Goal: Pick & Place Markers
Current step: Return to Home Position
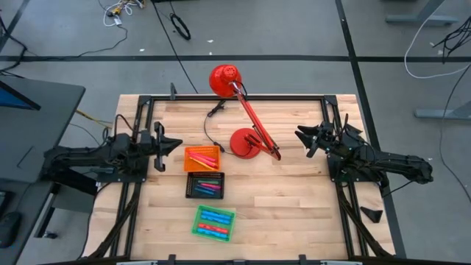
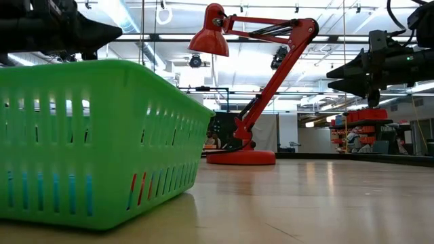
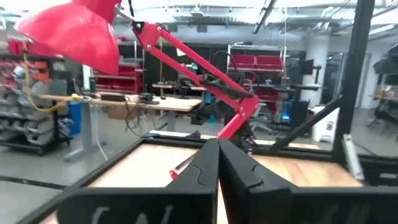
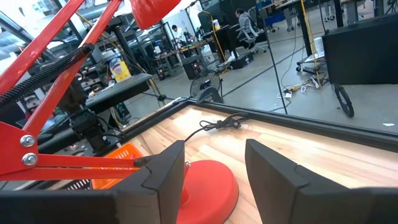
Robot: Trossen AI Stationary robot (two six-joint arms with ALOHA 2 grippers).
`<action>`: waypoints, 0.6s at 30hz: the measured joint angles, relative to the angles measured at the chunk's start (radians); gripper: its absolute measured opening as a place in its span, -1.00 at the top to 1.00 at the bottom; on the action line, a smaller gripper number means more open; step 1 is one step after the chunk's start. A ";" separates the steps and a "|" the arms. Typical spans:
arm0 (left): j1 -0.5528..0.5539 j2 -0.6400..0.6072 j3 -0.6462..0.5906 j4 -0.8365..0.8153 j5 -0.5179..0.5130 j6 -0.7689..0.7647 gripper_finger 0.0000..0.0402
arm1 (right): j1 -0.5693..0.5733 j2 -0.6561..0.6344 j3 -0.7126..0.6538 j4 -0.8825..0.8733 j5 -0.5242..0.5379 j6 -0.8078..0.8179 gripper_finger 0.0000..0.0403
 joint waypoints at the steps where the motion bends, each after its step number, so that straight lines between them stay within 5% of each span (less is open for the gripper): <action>1: 0.000 -0.005 -0.011 0.009 -0.004 0.021 0.96 | 0.000 0.000 0.000 0.000 0.000 0.000 0.16; 18: 0.002 -0.095 -0.080 0.036 -0.085 0.118 0.95 | 0.000 0.000 0.000 0.000 0.000 0.000 0.16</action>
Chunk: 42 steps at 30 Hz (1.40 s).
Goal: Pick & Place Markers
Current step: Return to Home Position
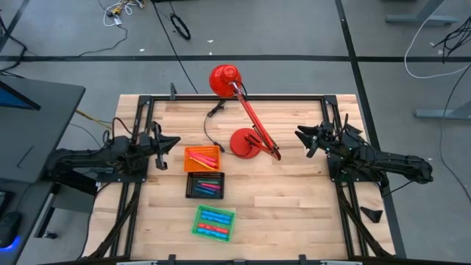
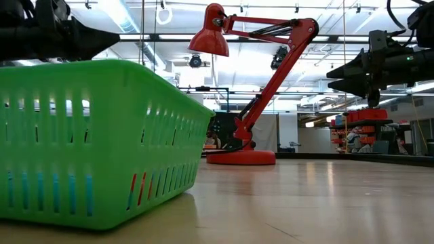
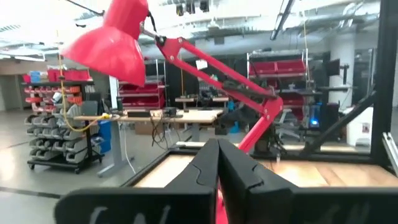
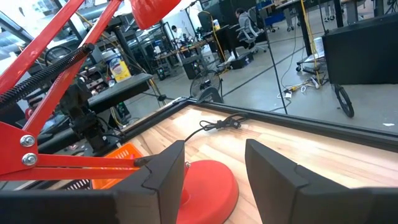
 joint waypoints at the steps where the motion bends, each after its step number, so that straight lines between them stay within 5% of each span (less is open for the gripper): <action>1: 0.000 -0.014 0.000 -0.001 0.001 0.000 0.94 | 0.000 0.000 0.000 0.000 0.000 0.000 0.16; 6: 0.000 -0.101 0.000 -0.070 0.019 -0.009 0.94 | 0.000 0.000 0.000 0.000 0.000 0.000 0.16; 20: 0.000 -0.098 -0.001 -0.297 0.045 -0.082 0.89 | 0.000 0.000 0.000 0.007 0.000 0.000 0.16; 42: 0.002 -0.094 -0.001 -0.298 0.087 -0.088 0.91 | 0.000 0.000 0.000 0.008 0.000 0.000 0.16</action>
